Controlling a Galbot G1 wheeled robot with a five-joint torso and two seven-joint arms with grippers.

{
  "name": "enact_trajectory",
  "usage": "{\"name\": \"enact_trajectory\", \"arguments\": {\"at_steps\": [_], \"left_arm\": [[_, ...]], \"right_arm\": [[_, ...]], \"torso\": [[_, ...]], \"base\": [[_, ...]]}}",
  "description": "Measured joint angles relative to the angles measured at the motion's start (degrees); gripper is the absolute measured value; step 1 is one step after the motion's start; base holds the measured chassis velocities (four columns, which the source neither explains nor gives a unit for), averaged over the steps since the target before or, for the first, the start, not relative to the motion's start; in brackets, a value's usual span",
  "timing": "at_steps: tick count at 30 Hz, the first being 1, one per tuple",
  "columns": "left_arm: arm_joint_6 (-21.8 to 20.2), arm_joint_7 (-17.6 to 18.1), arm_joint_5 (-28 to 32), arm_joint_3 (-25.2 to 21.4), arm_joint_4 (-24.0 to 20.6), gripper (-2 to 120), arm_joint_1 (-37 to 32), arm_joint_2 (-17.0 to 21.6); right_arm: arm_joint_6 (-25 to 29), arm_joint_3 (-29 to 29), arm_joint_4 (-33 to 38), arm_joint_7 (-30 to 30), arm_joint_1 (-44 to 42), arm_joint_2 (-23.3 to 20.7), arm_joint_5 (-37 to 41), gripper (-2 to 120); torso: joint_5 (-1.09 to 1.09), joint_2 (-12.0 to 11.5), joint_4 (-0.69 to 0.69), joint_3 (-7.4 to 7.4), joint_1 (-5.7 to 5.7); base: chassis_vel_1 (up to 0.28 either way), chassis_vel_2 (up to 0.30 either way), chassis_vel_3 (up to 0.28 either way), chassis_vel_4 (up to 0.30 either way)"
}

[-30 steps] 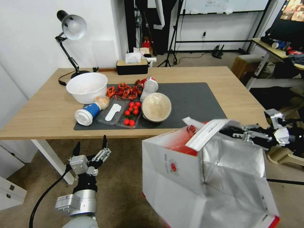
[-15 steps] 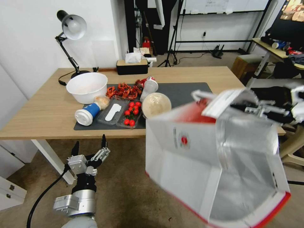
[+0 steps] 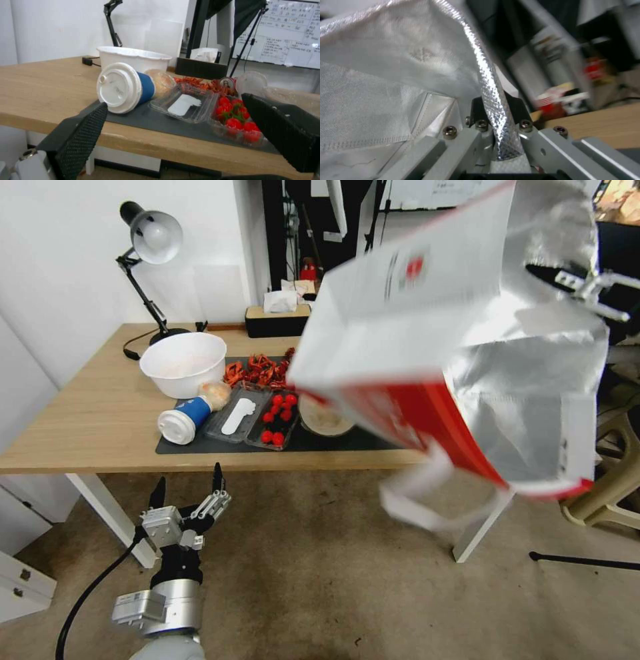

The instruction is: Pick up the food delivery bag from the floor and place it on the table.

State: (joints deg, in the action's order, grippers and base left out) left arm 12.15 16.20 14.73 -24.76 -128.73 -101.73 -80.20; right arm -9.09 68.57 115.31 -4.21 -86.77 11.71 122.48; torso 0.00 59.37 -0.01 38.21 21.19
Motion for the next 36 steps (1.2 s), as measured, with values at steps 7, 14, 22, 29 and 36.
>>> {"name": "enact_trajectory", "arguments": {"at_steps": [7, 14, 22, 29, 36], "left_arm": [[0.02, 0.01, 0.24, -0.23, 0.22, 100, -0.06, 0.29], [0.03, -0.03, -0.04, 0.07, 0.58, 100, -0.01, 0.03], [0.22, -0.06, -0.29, 0.05, 0.94, 100, -0.16, -0.01], [0.22, -0.08, -0.50, -0.02, 0.94, 100, -0.33, -0.12], [0.27, -0.10, -0.79, -0.01, 1.09, 100, -0.43, -0.29]], "right_arm": [[1.81, -2.87, 1.30, 20.00, 2.80, 0.76, 4.38, 0], [1.79, -5.34, 1.47, 27.72, 3.31, 2.49, 4.99, 0], [1.46, -11.63, -0.19, 31.69, 8.10, 4.93, 2.72, 0], [-0.45, -20.93, -1.20, 33.30, 17.38, 7.82, 1.13, 0], [-1.55, -25.57, -2.08, 33.00, 21.66, 9.10, -0.66, 0]], "torso": [[-0.01, 0.00, 0.00, 0.00, 0.00], [-0.01, -0.01, 0.01, 0.00, 0.00], [-0.01, 0.00, 0.00, 0.00, 0.00], [-0.01, 0.00, 0.01, 0.00, 0.00], [0.00, -0.01, 0.01, 0.00, 0.00]], "base": [[0.000, 0.000, 0.000, 0.000], [0.000, 0.000, 0.000, 0.000], [0.000, 0.000, 0.000, 0.000], [0.000, 0.000, 0.000, 0.000], [0.000, 0.000, 0.000, 0.000]]}}
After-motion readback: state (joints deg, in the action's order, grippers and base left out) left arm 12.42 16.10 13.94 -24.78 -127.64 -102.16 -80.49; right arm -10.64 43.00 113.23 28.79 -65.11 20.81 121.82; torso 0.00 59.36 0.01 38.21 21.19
